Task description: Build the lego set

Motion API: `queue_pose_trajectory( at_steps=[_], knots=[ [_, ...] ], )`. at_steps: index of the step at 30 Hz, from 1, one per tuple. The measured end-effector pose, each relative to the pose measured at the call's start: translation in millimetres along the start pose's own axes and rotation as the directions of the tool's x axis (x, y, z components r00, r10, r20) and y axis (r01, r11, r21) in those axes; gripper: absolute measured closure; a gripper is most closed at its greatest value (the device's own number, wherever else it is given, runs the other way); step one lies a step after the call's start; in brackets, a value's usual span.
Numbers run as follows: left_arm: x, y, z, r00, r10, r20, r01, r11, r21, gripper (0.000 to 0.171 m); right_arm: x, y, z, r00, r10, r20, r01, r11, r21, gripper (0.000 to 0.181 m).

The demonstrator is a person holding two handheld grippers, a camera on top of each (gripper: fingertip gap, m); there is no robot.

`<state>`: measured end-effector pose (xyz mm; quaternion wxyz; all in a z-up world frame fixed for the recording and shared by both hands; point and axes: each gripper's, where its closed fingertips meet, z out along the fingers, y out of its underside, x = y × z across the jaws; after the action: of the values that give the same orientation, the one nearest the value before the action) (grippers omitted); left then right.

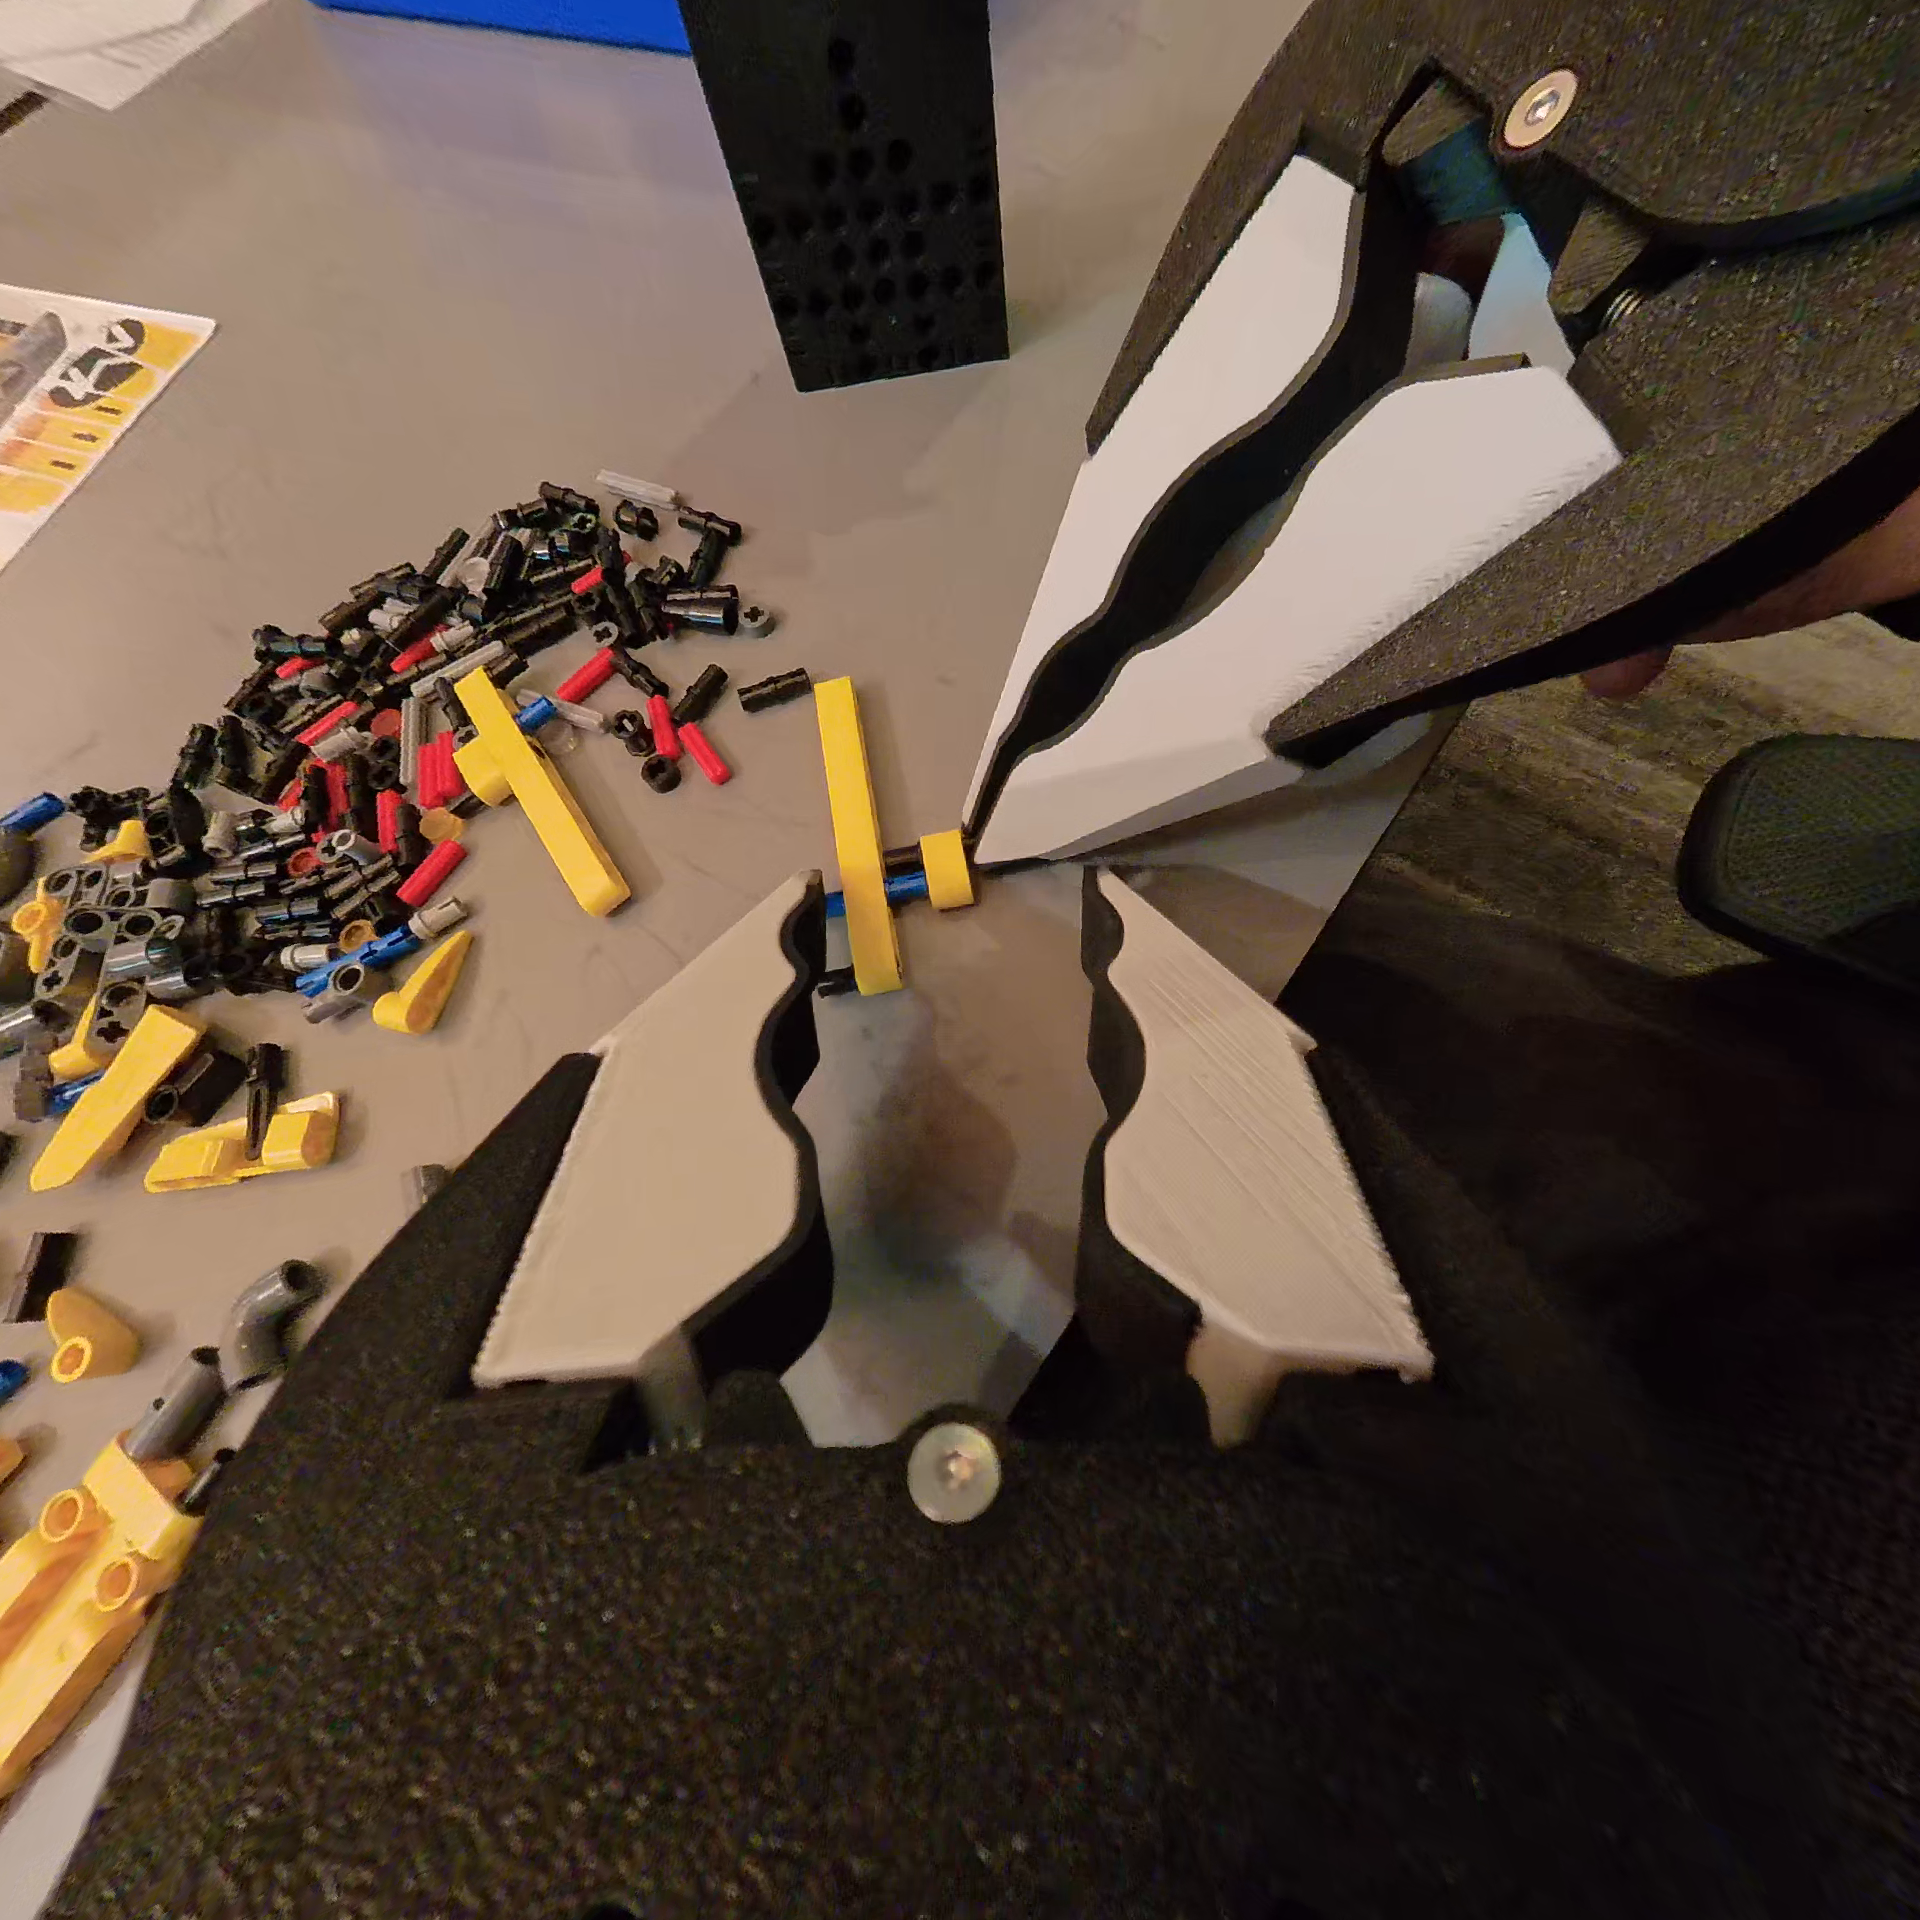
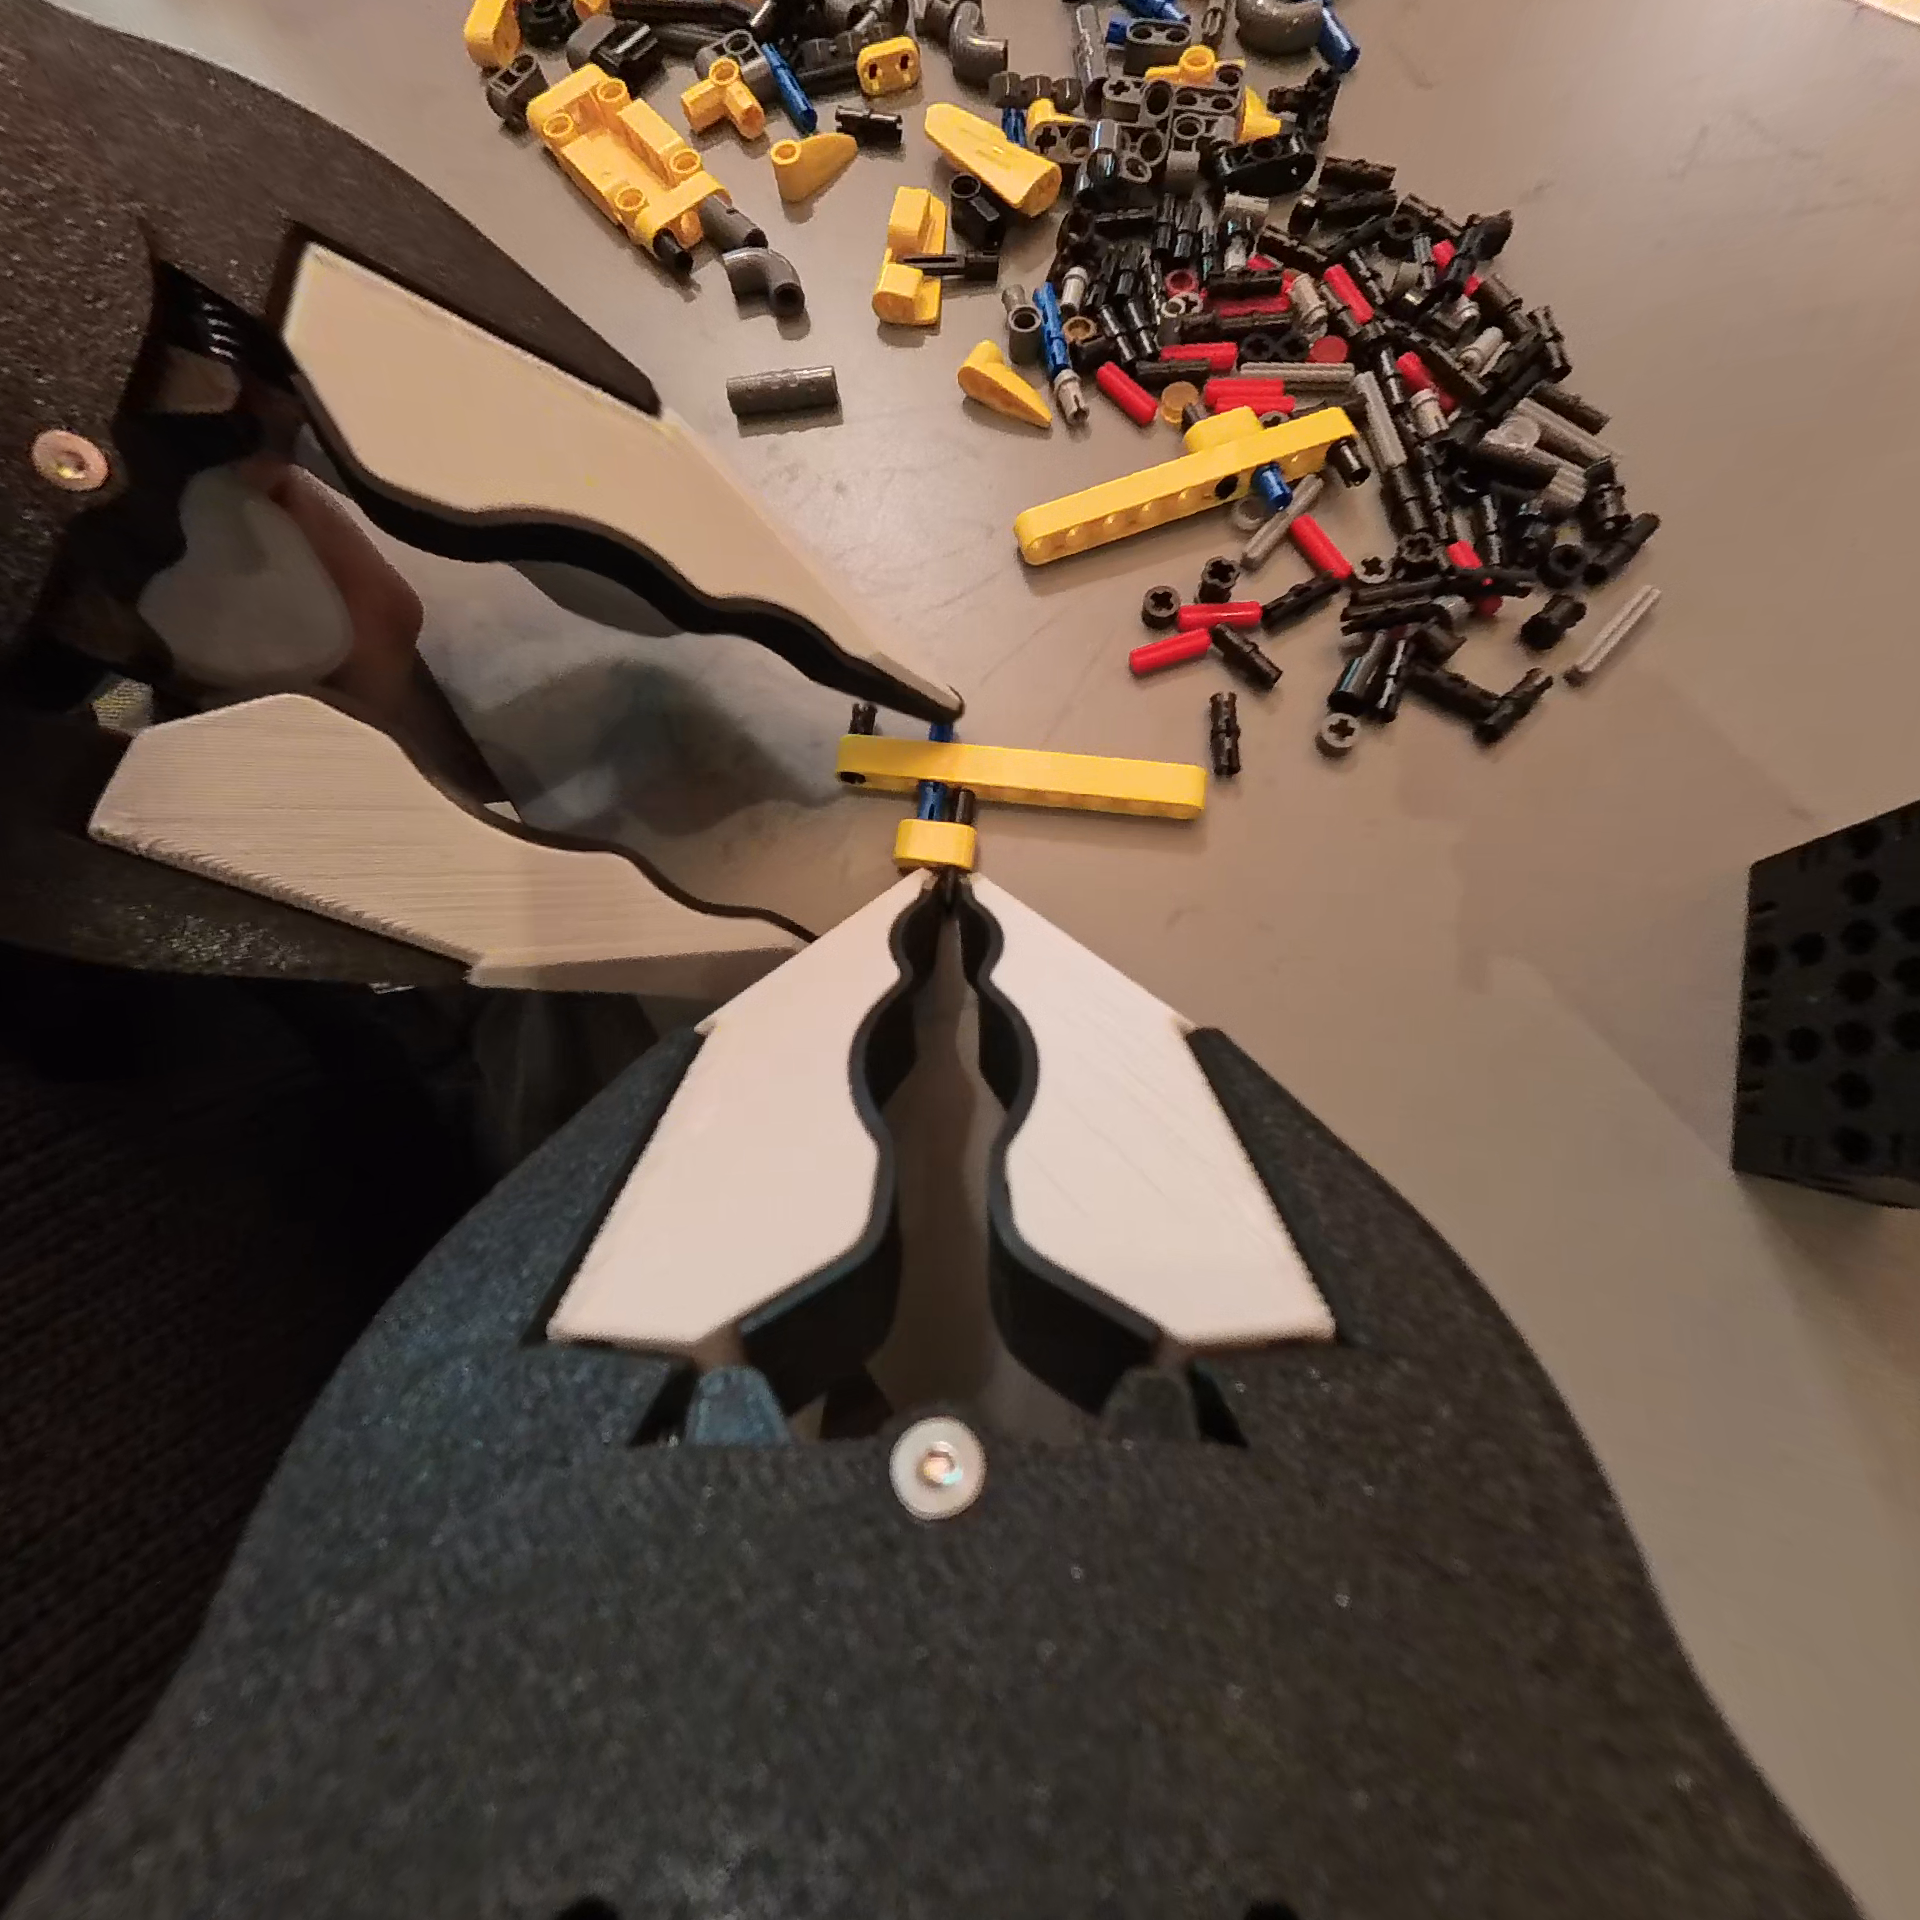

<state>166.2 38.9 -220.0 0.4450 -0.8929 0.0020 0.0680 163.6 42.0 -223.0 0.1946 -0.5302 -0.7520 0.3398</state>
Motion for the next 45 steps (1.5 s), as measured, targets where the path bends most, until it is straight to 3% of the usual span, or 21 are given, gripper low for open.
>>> queue_pose_trajectory(
  at_steps=[8,15,26,29,32,34,35,39,45],
  knots=[
    [-4,-1,-8,0.998,0.030,0.062,-0.031,0.999,0.024,0.123,9,4,-10,0.996,-0.075,-0.041,0.075,0.997,-0.002,0.166],
    [-10,3,-12,0.994,0.024,0.104,-0.027,0.999,0.032,0.132,4,10,-12,0.998,-0.025,0.062,0.024,1.000,0.010,0.166],
    [-10,4,-7,0.999,-0.039,0.032,0.039,0.999,-0.003,0.132,-2,2,-1,0.997,-0.073,0.020,0.073,0.997,-0.005,0.168],
    [-15,4,-7,0.998,-0.025,0.056,0.025,1.000,-0.007,0.135,4,0,-6,0.987,-0.163,-0.011,0.163,0.987,-0.010,0.166],
    [-13,5,-7,0.999,-0.021,0.037,0.022,1.000,-0.015,0.136,22,-6,-17,0.903,-0.422,-0.079,0.418,0.906,-0.065,0.140],
    [-12,5,-7,0.999,-0.022,0.028,0.022,1.000,-0.009,0.137,26,-8,-13,0.802,-0.596,-0.031,0.592,0.802,-0.078,0.123],
    [-12,5,-7,0.999,-0.026,0.029,0.026,1.000,-0.005,0.137,22,-7,-8,0.776,-0.630,0.036,0.631,0.773,-0.067,0.124],
    [-9,3,-7,0.998,-0.056,0.009,0.056,0.998,0.010,0.137,4,-6,-2,0.753,-0.585,0.303,0.610,0.792,0.014,0.125],
    [-7,4,-4,0.997,-0.071,-0.022,0.071,0.997,-0.007,0.137,0,-6,7,0.727,-0.542,0.421,0.587,0.809,0.028,0.124]
  ],
)
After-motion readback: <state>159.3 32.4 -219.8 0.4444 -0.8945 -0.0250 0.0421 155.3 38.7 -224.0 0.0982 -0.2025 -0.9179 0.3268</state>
